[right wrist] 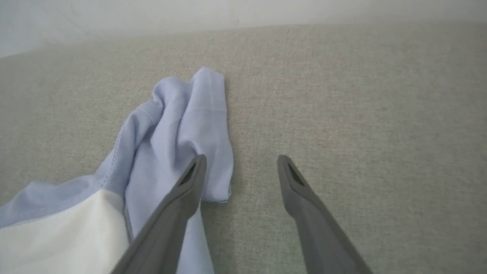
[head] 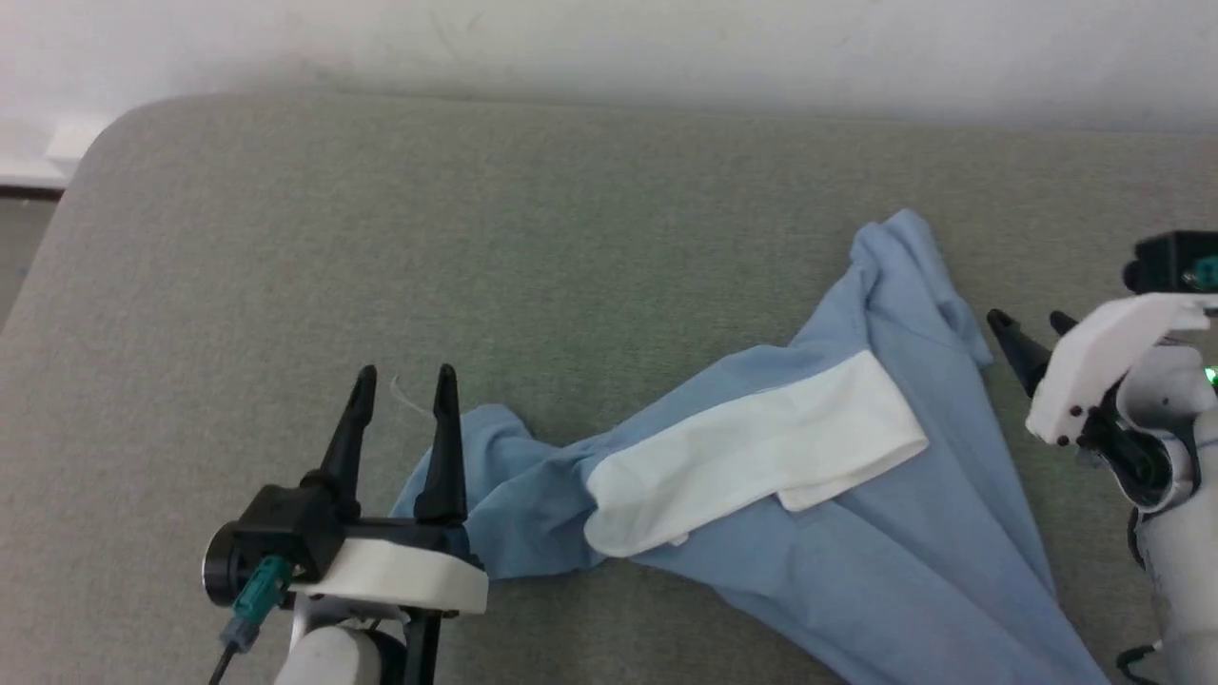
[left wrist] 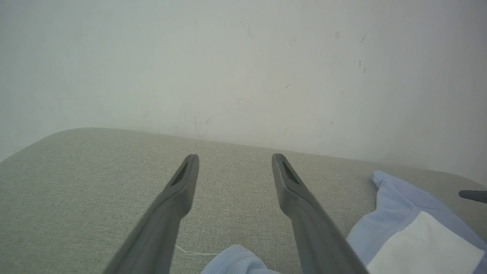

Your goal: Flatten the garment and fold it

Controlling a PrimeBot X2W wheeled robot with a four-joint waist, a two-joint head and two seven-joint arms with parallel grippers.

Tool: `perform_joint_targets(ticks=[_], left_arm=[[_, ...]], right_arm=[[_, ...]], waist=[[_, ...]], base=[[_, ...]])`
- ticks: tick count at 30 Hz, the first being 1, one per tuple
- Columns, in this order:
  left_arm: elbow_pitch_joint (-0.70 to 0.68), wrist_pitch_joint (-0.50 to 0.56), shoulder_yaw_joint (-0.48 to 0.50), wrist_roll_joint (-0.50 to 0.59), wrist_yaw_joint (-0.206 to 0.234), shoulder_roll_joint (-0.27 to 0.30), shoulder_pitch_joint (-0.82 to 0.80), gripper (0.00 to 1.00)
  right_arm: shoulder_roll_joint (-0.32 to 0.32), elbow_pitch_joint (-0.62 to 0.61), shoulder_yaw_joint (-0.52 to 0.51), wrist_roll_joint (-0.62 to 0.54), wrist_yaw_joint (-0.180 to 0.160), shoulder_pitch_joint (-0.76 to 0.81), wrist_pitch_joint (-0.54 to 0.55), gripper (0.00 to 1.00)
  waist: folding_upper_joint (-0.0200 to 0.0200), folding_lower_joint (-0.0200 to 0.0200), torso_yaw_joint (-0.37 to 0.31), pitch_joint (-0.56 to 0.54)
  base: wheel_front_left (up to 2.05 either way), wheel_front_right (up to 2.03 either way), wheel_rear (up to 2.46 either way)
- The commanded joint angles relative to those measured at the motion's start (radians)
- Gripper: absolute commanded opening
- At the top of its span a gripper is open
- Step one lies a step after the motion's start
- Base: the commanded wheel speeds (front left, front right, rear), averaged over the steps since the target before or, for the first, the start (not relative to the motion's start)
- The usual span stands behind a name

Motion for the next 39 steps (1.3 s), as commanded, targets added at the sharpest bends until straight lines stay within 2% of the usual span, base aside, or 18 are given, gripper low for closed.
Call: perform_joint_targets(ticks=[1, 5, 8, 9, 10, 11, 15, 18, 21, 24, 27, 30, 32, 34, 35, 36, 39], left_arm=[[0.007, -0.005, 0.001, 0.005, -0.008, -0.007, -0.019, 1.0], [0.015, -0.005, 0.014, 0.018, -0.024, -0.034, -0.037, 1.0], [0.022, -0.005, 0.025, 0.029, -0.035, -0.048, -0.037, 1.0], [0.024, -0.005, 0.031, 0.033, -0.038, -0.051, -0.036, 1.0], [0.026, -0.005, 0.037, 0.036, -0.04, -0.054, -0.034, 1.0], [0.028, -0.005, 0.044, 0.04, -0.042, -0.056, -0.031, 1.0], [0.037, -0.006, 0.068, 0.054, -0.052, -0.062, -0.015, 1.0], [0.045, -0.006, 0.083, 0.064, -0.06, -0.062, 0.002, 1.0], [0.048, -0.006, 0.098, 0.071, -0.065, -0.06, 0.021, 1.0], [0.05, -0.006, 0.109, 0.074, -0.067, -0.058, 0.041, 1.0], [0.055, -0.006, 0.117, 0.074, -0.068, -0.055, 0.063, 1.0], [0.063, -0.006, 0.123, 0.07, -0.068, -0.052, 0.079, 1.0], [0.067, -0.006, 0.125, 0.068, -0.067, -0.05, 0.084, 1.0], [0.071, -0.003, 0.13, 0.065, -0.064, -0.046, 0.09, 1.0], [0.073, -0.001, 0.131, 0.064, -0.063, -0.044, 0.093, 1.0], [0.077, 0.003, 0.133, 0.062, -0.062, -0.041, 0.094, 1.0], [0.087, 0.012, 0.139, 0.056, -0.061, -0.032, 0.098, 1.0]], right_arm=[[-0.013, 0.027, 0.016, 0.012, -0.001, -0.023, 0.007, 1.0], [-0.055, 0.155, 0.098, 0.033, -0.001, -0.082, 0.07, 1.0], [-0.075, 0.223, 0.173, 0.07, -0.001, -0.095, 0.158, 1.0], [-0.081, 0.234, 0.192, 0.083, -0.001, -0.096, 0.182, 0.5], [-0.084, 0.237, 0.207, 0.1, -0.001, -0.098, 0.197, 0.2], [-0.089, 0.229, 0.222, 0.112, -0.001, -0.1, 0.198, 0.0], [-0.153, 0.143, 0.256, 0.096, -0.001, -0.107, 0.068, 0.0], [-0.199, 0.067, 0.219, 0.061, -0.001, -0.083, -0.044, 0.0], [-0.231, -0.029, 0.129, 0.024, -0.001, -0.006, -0.092, 0.0], [-0.235, -0.146, -0.015, -0.024, -0.001, 0.135, -0.093, 0.0], [-0.176, -0.268, -0.191, -0.064, -0.001, 0.327, -0.065, 0.0], [-0.075, -0.36, -0.347, -0.083, -0.001, 0.518, -0.026, 0.0], [-0.005, -0.401, -0.409, -0.099, -0.001, 0.624, 0.003, 0.0], [0.056, -0.43, -0.428, -0.102, -0.001, 0.688, 0.012, 0.01], [0.077, -0.441, -0.426, -0.108, -0.001, 0.707, 0.003, 0.45], [0.096, -0.452, -0.425, -0.11, -0.001, 0.715, -0.018, 1.0], [0.138, -0.5, -0.425, -0.131, -0.001, 0.699, -0.142, 1.0]], waist=[[-0.0001, -0.0002, 0.069, 0.068], [-0.0001, -0.0002, 0.084, 0.079], [-0.0001, -0.0002, 0.086, 0.076], [-0.0001, -0.0002, 0.084, 0.074], [-0.0001, -0.0002, 0.079, 0.069], [-0.0001, -0.0002, 0.073, 0.062], [-0.0001, -0.0002, 0.04, 0.024], [-0.0001, -0.0002, 0.011, -0.012], [-0.0001, -0.0002, -0.02, -0.046], [-0.0001, -0.0002, -0.049, -0.072], [-0.0001, -0.0002, -0.075, -0.092], [-0.0001, -0.0002, -0.09, -0.103], [-0.0001, -0.0002, -0.097, -0.106], [-0.0001, -0.0002, -0.108, -0.108], [-0.0001, -0.0002, -0.111, -0.108], [-0.0001, -0.0002, -0.114, -0.108], [-0.0001, -0.0002, -0.122, -0.112]], base=[[0.0, 0.0, 0.0], [0.0, 0.0, 0.0], [0.0, 0.0, 0.0], [0.0, 0.0, 0.0], [0.0, 0.0, 0.0], [0.0, 0.0, 0.0], [0.0, 0.0, 0.0], [0.0, 0.0, 0.0], [0.0, 0.0, 0.0], [0.0, 0.0, 0.0], [0.0, 0.0, 0.0], [0.0, 0.0, 0.0], [0.0, 0.0, 0.0], [0.0, 0.0, 0.0], [0.0, 0.0, 0.0], [0.0, 0.0, 0.0], [0.0, 0.0, 0.0]])
